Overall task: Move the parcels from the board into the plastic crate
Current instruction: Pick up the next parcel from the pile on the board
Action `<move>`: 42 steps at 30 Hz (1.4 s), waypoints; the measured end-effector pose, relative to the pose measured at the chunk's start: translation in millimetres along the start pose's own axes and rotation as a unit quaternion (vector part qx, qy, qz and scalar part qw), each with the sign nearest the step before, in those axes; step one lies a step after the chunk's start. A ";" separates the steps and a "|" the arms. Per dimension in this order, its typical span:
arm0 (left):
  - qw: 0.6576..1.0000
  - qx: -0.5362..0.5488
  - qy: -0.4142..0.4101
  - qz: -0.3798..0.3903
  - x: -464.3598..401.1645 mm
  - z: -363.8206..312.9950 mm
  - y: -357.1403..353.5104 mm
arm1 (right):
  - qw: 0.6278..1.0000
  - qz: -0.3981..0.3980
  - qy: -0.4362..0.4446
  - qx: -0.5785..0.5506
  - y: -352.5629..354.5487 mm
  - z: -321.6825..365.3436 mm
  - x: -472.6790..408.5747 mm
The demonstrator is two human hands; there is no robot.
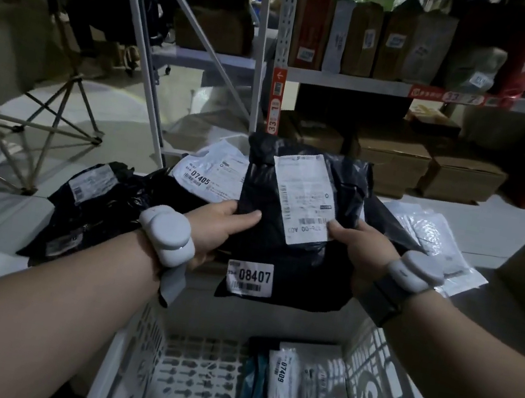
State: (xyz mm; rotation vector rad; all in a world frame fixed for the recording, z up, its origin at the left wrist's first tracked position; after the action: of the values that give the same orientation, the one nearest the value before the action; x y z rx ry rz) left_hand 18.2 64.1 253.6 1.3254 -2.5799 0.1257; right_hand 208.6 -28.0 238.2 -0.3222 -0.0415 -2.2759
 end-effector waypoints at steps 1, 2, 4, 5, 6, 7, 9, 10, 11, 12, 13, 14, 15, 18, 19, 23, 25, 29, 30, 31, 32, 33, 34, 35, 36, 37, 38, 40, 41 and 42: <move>1.000 -0.007 -0.003 0.002 -0.7 0.1 -1.6 | 1.000 0.004 0.001 -0.012 0.1 1.8 -0.9; 1.000 -0.018 -0.011 0.001 -1.5 0.4 -2.7 | 1.000 0.010 0.000 -0.025 0.3 3.9 -0.2; 0.998 -0.037 -0.046 -0.022 -3.7 -1.5 -2.5 | 0.998 0.038 -0.007 -0.051 -1.8 8.4 6.1; 0.996 -0.038 -0.064 -0.043 -3.8 -3.1 -1.5 | 0.996 0.064 -0.012 -0.061 -4.7 10.7 10.8; 0.994 -0.032 -0.080 -0.065 -2.5 -5.6 -1.1 | 0.994 0.097 -0.010 -0.059 -8.2 12.4 16.2; 0.992 -0.027 -0.093 -0.083 -0.7 -8.1 -1.0 | 0.991 0.128 0.003 -0.040 -11.7 14.4 22.0; 0.989 -0.039 -0.107 -0.096 1.3 -9.9 -1.8 | 0.987 0.157 0.029 0.018 -17.8 13.2 33.1; 0.989 -0.048 -0.109 -0.088 2.9 -10.2 -2.8 | 0.986 0.157 0.040 0.043 -19.7 10.4 36.4; 0.990 -0.054 -0.105 -0.074 4.3 -10.0 -3.8 | 0.987 0.142 0.047 0.059 -19.9 7.8 37.4; 0.992 -0.059 -0.099 -0.058 5.3 -9.7 -5.0 | 0.990 0.120 0.048 0.063 -18.0 6.3 37.4; 0.993 -0.060 -0.091 -0.046 6.1 -9.1 -5.9 | 0.993 0.096 0.046 0.058 -14.9 5.6 36.8; 0.993 -0.062 -0.088 -0.039 5.3 -9.7 -5.8 | 0.995 0.075 0.043 0.050 -11.3 5.5 33.1; 0.993 -0.069 -0.090 -0.032 6.5 -10.4 -6.0 | 0.997 0.056 0.037 0.047 -7.2 5.7 31.9; 0.988 -0.121 -0.098 -0.020 10.7 -11.4 -6.0 | 0.999 0.027 0.018 0.022 2.5 5.7 31.5; 0.985 -0.143 -0.094 -0.016 12.4 -10.1 -5.9 | 1.000 0.020 0.017 0.004 5.6 6.7 34.0; 0.975 -0.208 -0.067 0.048 25.0 -9.6 -12.3 | 0.999 -0.008 0.022 -0.039 14.2 9.0 36.3; 0.978 -0.178 -0.042 0.096 29.5 -6.9 -17.9 | 0.999 -0.017 0.018 -0.047 18.2 7.2 35.4; 0.975 -0.190 -0.044 0.107 32.1 -5.6 -20.3 | 0.998 -0.025 0.014 -0.051 21.8 2.4 35.4; 0.970 -0.212 -0.058 0.100 32.6 -7.0 -20.6 | 0.998 -0.025 0.013 -0.049 21.7 1.3 35.3; 0.966 -0.227 -0.073 0.094 32.7 -8.7 -20.8 | 0.999 -0.025 0.012 -0.047 21.5 0.8 35.5; 0.964 -0.235 -0.084 0.088 32.4 -10.2 -21.2 | 0.999 -0.023 0.011 -0.045 21.4 0.4 35.6; 0.963 -0.241 -0.091 0.082 31.1 -10.7 -20.3 | 0.999 -0.020 0.009 -0.045 20.8 0.0 35.7; 0.961 -0.248 -0.096 0.076 29.4 -10.8 -19.2 | 0.999 -0.019 0.007 -0.047 21.0 -1.1 34.8; 0.959 -0.255 -0.103 0.073 27.3 -11.3 -19.2 | 0.999 -0.018 0.005 -0.048 21.6 -0.6 33.7; 0.956 -0.265 -0.105 0.075 27.5 -11.4 -18.7 | 0.999 -0.020 0.001 -0.051 21.5 -2.6 33.0; 0.953 -0.273 -0.104 0.076 26.7 -11.4 -17.9 | 0.998 -0.023 -0.002 -0.053 21.7 -2.9 32.1; 0.955 -0.267 -0.099 0.079 25.8 -10.5 -17.2 | 0.998 -0.023 -0.002 -0.055 22.1 -3.5 30.9; 0.967 -0.231 -0.071 0.079 25.7 -9.7 -16.3 | 0.999 -0.016 0.005 -0.051 22.0 -2.2 30.3; 0.971 -0.219 -0.060 0.074 26.0 -10.1 -15.2 | 0.999 -0.009 0.010 -0.042 21.0 -1.3 31.4; 0.972 -0.216 -0.058 0.067 25.8 -11.3 -14.2 | 0.999 0.003 0.016 -0.028 19.5 0.3 32.9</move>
State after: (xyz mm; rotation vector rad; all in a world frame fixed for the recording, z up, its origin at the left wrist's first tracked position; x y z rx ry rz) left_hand 17.2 37.4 270.5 1.0234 -2.5858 -0.4765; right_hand 202.3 -65.1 245.1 -0.3149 0.0401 -2.2779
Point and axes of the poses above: each hand's wrist, its own x-axis away from the middle knuckle, its own y-axis out of the back of the hand, z = x × y, the point moved 6 cm from there along -x, towards the middle knuckle, and after that the axes turned 5 degrees about -z, right-handed, at the moved point
